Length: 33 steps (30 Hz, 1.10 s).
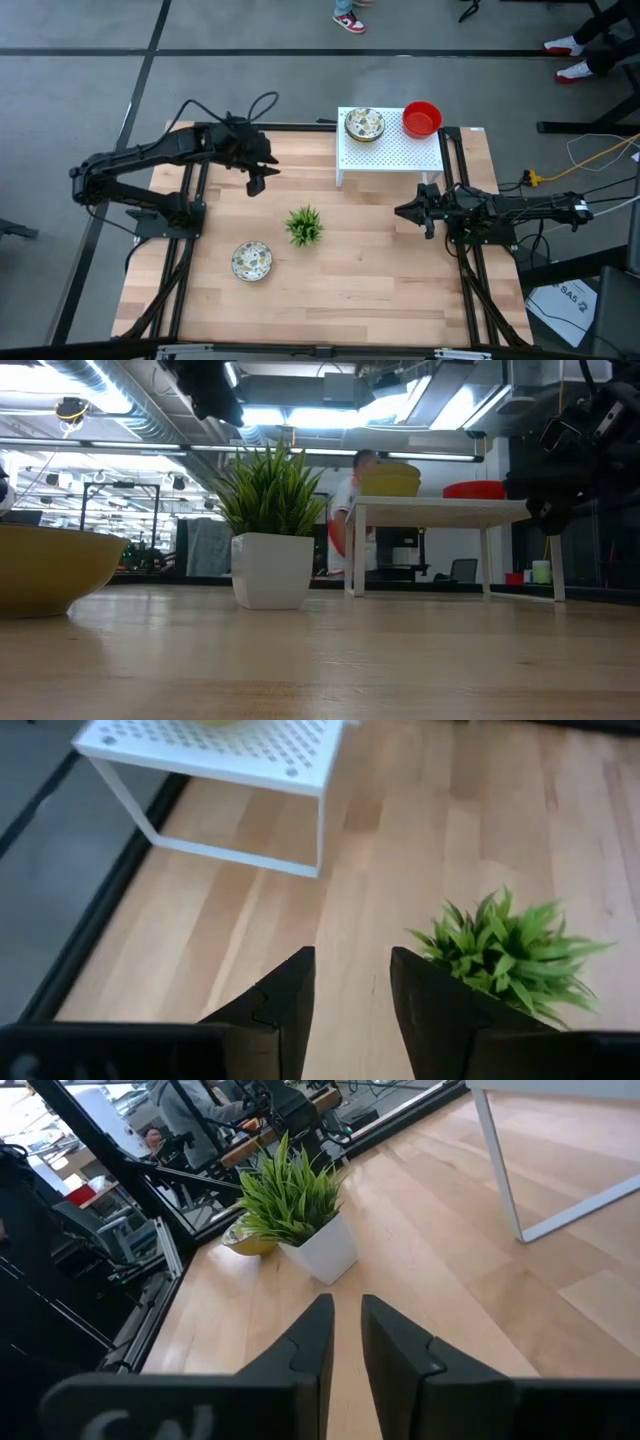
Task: Pick & Place Mini bowls
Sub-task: Stack the white bowl on the white bowl on the shelf
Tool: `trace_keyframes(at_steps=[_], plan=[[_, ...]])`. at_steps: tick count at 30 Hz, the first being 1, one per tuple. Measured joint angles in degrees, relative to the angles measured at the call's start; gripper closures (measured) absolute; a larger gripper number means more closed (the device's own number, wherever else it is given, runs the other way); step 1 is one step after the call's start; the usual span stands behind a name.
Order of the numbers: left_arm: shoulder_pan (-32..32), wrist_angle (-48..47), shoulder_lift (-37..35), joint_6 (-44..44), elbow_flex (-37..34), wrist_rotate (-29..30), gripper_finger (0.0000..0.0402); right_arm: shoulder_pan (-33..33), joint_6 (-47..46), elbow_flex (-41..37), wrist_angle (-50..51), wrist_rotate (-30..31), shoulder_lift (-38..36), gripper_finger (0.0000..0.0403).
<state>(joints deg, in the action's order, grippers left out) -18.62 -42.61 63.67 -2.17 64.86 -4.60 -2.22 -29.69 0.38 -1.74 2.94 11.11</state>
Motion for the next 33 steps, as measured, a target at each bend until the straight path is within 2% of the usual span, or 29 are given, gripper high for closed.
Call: trace_keyframes(at_steps=[7,12,33], plan=[[3.16,-0.57,3.31,-0.12,0.00,3.40,0.0274,0.00,0.16,0.00,0.00,-0.02,0.00,0.0347],[6.48,-4.21,4.09,-2.38,-0.02,1.43,0.0274,0.01,0.16,0.00,0.00,0.00,0.00,0.0347],[30.10,-6.98,1.54,-3.35,-0.02,3.58,0.0274,0.02,0.18,0.00,0.04,-0.01,0.02,0.0347]])
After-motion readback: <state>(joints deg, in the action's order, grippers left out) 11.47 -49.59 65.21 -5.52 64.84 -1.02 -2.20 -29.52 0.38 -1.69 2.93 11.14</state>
